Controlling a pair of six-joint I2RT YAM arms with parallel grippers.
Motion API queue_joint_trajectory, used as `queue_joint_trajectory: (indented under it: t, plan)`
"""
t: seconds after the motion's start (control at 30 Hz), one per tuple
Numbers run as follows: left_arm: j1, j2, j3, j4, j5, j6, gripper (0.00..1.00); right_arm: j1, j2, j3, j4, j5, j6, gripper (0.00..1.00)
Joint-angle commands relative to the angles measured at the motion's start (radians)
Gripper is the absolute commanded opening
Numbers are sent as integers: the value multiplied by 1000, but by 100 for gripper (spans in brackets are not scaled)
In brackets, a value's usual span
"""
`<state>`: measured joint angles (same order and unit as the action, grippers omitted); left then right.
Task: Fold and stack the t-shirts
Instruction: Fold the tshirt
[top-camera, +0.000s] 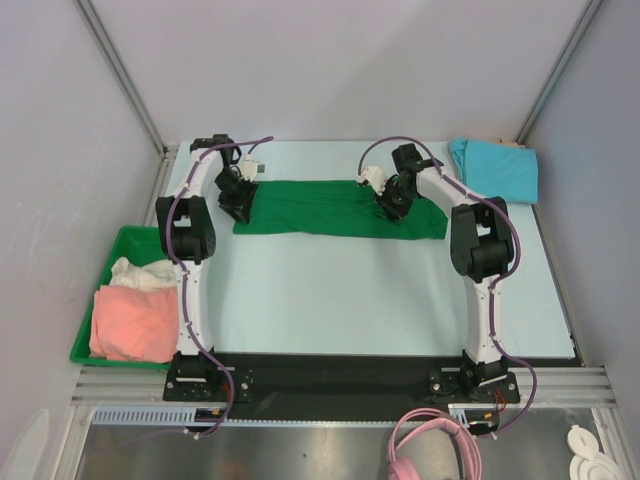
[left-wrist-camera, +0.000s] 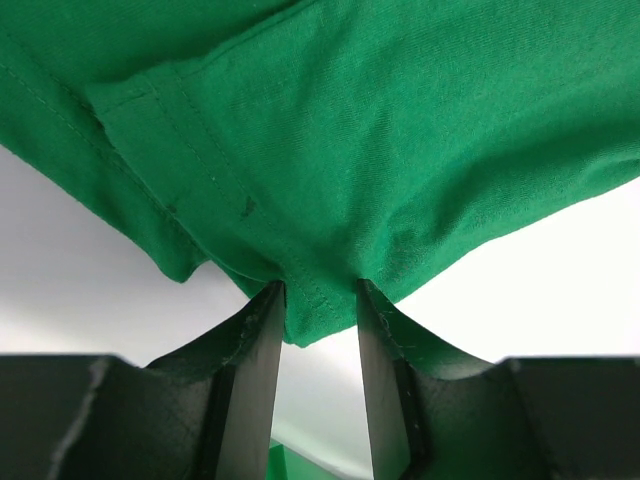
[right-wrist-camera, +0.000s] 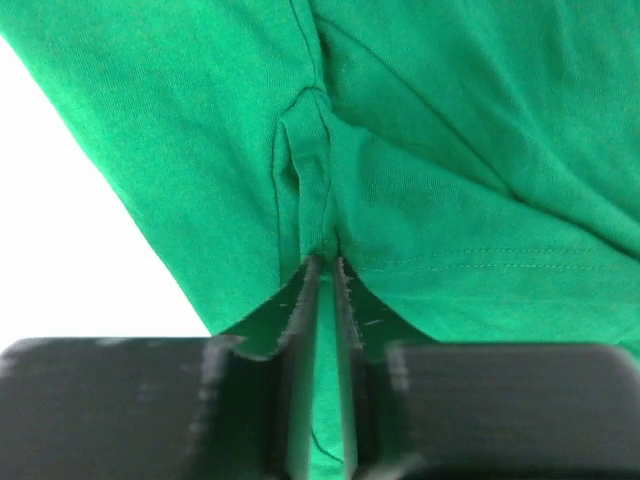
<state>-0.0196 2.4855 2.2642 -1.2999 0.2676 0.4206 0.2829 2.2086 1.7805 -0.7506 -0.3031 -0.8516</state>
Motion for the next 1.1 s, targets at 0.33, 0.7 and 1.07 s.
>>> queue_joint_trajectory:
  t: [0.33,0.7,1.07]
  plan:
    - [-9,3,17,-2,25,10,40,15,-30,7,16,39,-27,0]
    - [-11,-5,15,-4,24,10,39,50,2,152,40,124,-69,0]
    - [-9,-14,11,-2,13,12,44,59,30,188,-3,116,-15,32]
